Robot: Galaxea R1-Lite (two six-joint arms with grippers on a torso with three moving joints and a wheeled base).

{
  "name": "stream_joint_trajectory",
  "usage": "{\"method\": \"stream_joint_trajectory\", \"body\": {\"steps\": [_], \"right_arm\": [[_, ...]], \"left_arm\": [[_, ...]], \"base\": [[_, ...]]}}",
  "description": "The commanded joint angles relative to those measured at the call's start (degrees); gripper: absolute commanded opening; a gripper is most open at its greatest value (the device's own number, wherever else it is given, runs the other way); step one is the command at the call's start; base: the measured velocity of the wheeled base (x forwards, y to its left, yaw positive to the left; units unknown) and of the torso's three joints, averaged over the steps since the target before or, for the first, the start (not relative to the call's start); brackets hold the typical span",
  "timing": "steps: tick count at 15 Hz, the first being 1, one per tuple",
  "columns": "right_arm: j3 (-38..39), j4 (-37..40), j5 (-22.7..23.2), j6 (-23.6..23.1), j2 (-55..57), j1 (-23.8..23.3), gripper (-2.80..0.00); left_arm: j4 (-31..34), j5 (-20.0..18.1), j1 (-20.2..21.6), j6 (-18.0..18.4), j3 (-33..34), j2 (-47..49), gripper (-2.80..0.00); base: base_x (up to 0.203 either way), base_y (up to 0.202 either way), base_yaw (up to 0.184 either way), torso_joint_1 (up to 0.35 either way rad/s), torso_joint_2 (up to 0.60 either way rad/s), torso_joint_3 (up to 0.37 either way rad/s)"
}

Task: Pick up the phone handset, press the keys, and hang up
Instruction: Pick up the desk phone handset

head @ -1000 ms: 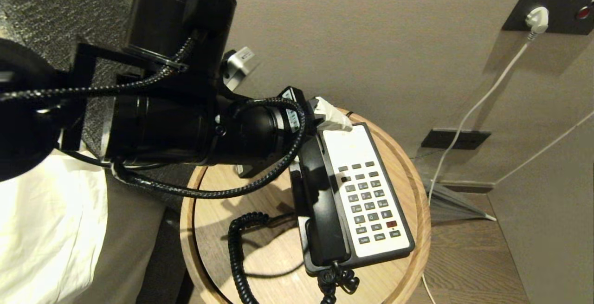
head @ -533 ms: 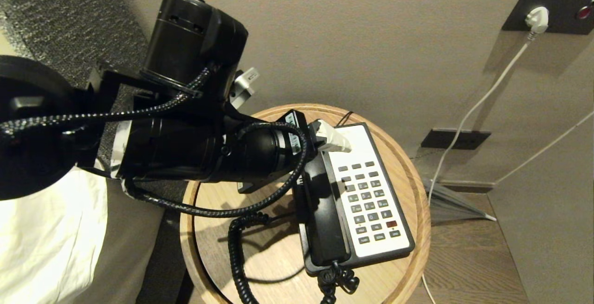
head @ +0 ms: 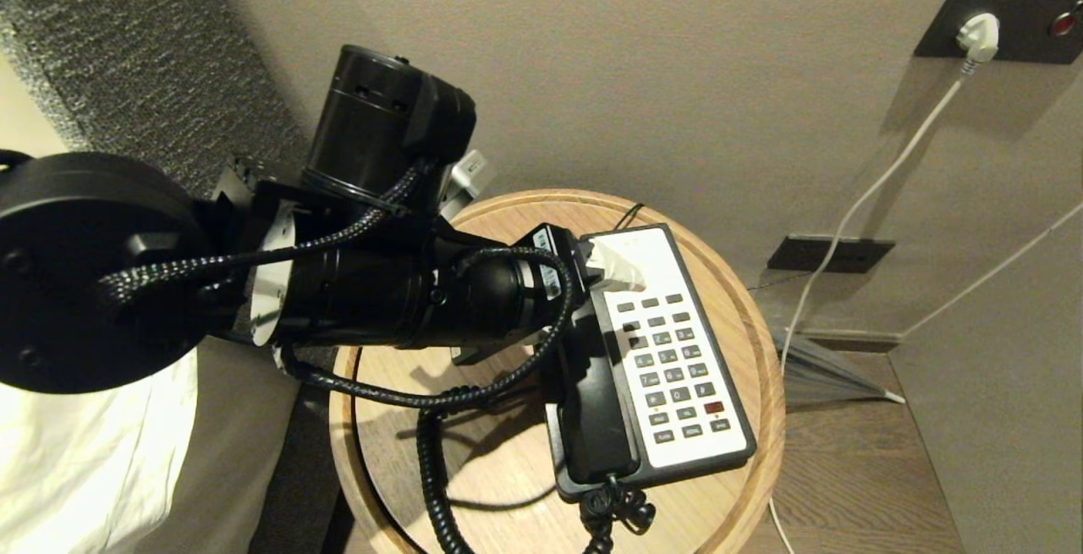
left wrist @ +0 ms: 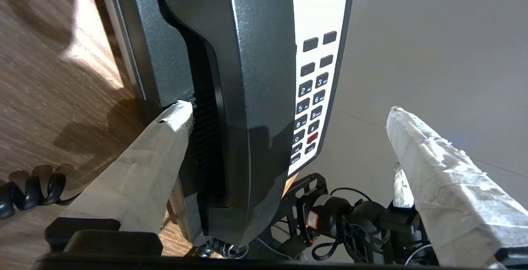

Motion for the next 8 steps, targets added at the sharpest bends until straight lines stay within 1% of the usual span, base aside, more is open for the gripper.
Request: {"method": "stream_joint_trajectory", "body": {"steps": [1, 2, 5, 8], "right_arm": [[0.4, 0.0, 0.0, 0.0, 0.0, 0.0, -2.8], [0.4, 0.0, 0.0, 0.0, 0.0, 0.0, -2.8], [0.4, 0.0, 0.0, 0.0, 0.0, 0.0, -2.8], [0.4, 0.0, 0.0, 0.0, 0.0, 0.0, -2.8]], "left_arm": [[0.2, -1.0, 0.4, -0.3, 0.1, 0.9, 0.0], [0.2, -2.4, 0.7, -0.7, 0.2, 0.8, 0.0], [0.2, -3.1, 1.5, -3.1, 0.3, 0.2, 0.0], [0.2, -4.3, 1.8, -3.6, 0.0, -0.2, 0.0]], "base": [[0.0, 0.0, 0.0, 0.0, 0.0, 0.0], [0.0, 0.0, 0.0, 0.0, 0.0, 0.0], [0.0, 0.0, 0.0, 0.0, 0.0, 0.0], [0.0, 0.0, 0.0, 0.0, 0.0, 0.0]]}}
